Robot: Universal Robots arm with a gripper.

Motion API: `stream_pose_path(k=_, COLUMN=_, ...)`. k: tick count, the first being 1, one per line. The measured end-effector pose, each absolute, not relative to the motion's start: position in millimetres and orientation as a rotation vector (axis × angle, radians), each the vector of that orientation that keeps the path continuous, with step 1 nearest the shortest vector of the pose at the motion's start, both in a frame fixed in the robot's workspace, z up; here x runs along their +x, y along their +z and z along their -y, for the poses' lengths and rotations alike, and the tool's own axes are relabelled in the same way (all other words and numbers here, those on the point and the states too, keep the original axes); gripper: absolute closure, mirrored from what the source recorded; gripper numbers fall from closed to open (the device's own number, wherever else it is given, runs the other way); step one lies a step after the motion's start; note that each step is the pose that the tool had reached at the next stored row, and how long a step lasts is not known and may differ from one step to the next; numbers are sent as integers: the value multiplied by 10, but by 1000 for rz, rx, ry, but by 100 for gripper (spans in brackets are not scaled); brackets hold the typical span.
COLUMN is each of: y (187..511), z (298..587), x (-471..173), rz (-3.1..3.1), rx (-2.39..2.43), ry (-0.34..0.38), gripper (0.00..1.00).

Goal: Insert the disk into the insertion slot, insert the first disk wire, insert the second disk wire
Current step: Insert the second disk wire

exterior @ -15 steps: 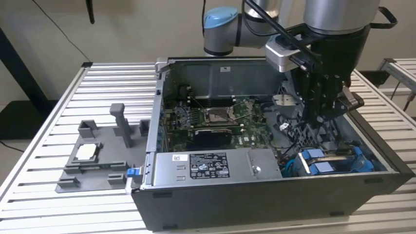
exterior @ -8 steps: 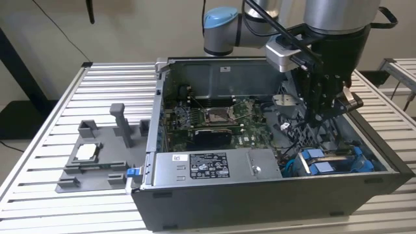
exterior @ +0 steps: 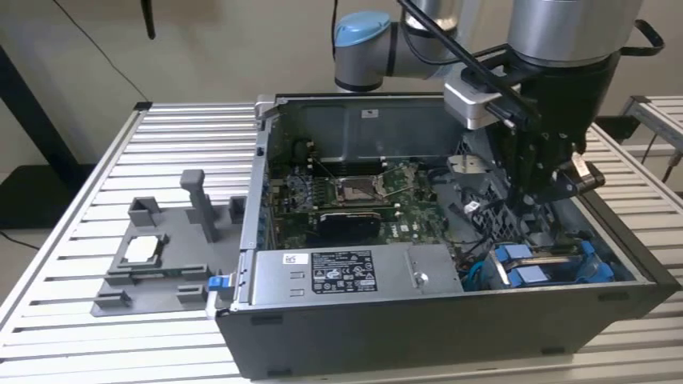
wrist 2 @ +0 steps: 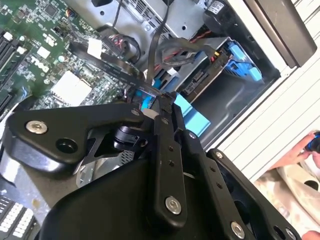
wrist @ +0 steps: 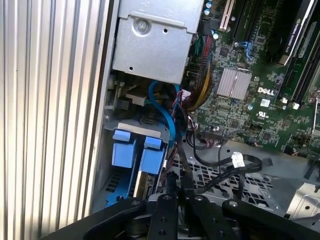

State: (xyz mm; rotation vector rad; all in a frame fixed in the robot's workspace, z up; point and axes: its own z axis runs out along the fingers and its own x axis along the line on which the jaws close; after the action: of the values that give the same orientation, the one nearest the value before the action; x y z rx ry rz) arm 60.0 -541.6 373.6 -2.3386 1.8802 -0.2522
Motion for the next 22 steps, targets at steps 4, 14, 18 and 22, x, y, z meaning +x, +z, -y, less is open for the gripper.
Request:
stream_pose_path(k=4, y=3706, z=5518, x=632, rz=-1878, rx=-2334, ry=-244, gripper=84)
stream_pose_path(k=14, y=3631, z=5670, x=803, rz=-1871, rx=-2315, ry=-191, gripper=84)
stream_pose_path(k=18, y=3617, z=5700, x=846, rz=-1872, rx=-2313, ry=-174, gripper=84)
stream_pose_path(k=22, y=3615, z=5704, x=861, rz=-1879, rx=-2320, ry=-156, gripper=84)
